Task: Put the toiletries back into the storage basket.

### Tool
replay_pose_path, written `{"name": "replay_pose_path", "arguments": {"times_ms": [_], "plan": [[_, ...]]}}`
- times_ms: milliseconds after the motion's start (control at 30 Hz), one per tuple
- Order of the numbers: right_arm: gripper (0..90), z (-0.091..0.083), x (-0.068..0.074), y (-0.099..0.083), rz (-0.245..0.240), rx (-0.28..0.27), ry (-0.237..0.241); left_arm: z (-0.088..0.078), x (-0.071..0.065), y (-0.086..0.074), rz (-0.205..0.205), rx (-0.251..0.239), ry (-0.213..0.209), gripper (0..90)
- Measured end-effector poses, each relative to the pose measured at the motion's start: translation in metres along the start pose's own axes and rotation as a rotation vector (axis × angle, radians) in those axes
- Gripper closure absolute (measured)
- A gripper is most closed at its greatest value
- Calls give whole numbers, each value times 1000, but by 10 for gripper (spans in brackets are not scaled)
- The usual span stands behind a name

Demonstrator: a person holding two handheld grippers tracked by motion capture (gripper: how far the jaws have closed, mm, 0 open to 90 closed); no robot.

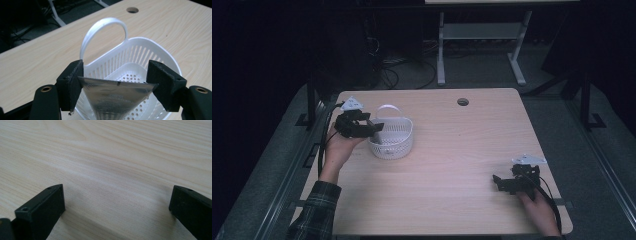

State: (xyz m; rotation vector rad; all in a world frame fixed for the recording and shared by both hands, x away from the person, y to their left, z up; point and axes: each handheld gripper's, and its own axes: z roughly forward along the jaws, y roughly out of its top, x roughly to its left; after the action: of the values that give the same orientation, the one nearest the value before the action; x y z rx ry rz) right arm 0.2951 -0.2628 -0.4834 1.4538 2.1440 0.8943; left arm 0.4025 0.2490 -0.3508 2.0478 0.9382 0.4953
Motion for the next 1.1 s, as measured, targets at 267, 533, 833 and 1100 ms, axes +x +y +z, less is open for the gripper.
{"name": "replay_pose_path", "arguments": {"times_ms": [267, 533, 833, 1100], "plan": [[0, 0, 0, 0, 0, 0, -1, 4, 2, -8, -9, 13, -4, 298], [0, 0, 0, 0, 0, 0, -1, 2, 3, -12, -13, -1, -12, 296], [0, 0, 0, 0, -1, 0, -1, -1, 6, -13, -17, -8, -20, 174], [0, 0, 0, 0, -2, 0, 0, -18, 6, -15, -9, -20, -15, 156]]}}
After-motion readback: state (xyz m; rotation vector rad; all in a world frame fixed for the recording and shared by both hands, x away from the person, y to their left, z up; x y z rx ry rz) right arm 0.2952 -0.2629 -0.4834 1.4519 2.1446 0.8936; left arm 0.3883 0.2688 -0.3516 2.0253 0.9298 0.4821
